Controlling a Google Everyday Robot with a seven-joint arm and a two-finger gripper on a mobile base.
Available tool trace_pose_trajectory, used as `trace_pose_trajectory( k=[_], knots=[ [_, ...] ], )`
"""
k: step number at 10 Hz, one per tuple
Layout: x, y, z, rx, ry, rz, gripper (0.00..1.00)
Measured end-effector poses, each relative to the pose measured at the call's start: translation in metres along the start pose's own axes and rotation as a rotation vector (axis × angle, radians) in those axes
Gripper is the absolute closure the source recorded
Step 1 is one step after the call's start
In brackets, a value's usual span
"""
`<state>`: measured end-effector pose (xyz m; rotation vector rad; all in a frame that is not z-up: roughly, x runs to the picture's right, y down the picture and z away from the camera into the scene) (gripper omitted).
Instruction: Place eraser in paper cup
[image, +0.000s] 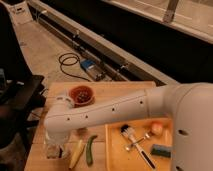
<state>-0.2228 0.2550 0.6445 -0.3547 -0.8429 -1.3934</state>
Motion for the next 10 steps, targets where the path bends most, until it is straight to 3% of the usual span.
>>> trace_pose_trajectory(
  k=[3,5,8,10],
  knots=[
    [0.004,0.003,-0.014,-0.027,0.026,0.001,0.2],
    [0.015,0.011,-0.038,-0.056,0.057,0.009,0.2],
    [0.055,0.041,-0.082,-0.085,0.106,0.02,0.2],
    [0.091,0.075,-0.111,-0.075,0.128,0.045,0.2]
  ],
)
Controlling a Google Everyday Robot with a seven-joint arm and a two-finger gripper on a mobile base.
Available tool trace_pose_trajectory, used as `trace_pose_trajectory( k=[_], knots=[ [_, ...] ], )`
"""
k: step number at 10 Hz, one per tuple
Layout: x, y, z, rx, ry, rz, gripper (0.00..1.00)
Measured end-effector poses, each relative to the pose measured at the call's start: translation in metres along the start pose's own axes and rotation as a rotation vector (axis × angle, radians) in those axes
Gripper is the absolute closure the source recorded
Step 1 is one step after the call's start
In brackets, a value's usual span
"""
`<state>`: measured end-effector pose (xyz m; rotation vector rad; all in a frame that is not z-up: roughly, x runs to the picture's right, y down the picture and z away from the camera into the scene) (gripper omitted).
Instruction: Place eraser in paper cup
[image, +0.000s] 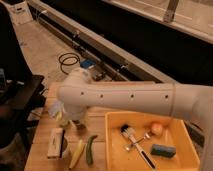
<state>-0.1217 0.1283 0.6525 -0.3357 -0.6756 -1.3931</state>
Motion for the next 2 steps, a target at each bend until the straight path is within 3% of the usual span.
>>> trace_pose_trajectory(
  k=[2],
  knots=[
    [0.0162,0.0167,-0.0085,0.007,0.007,0.014,0.2]
  ],
)
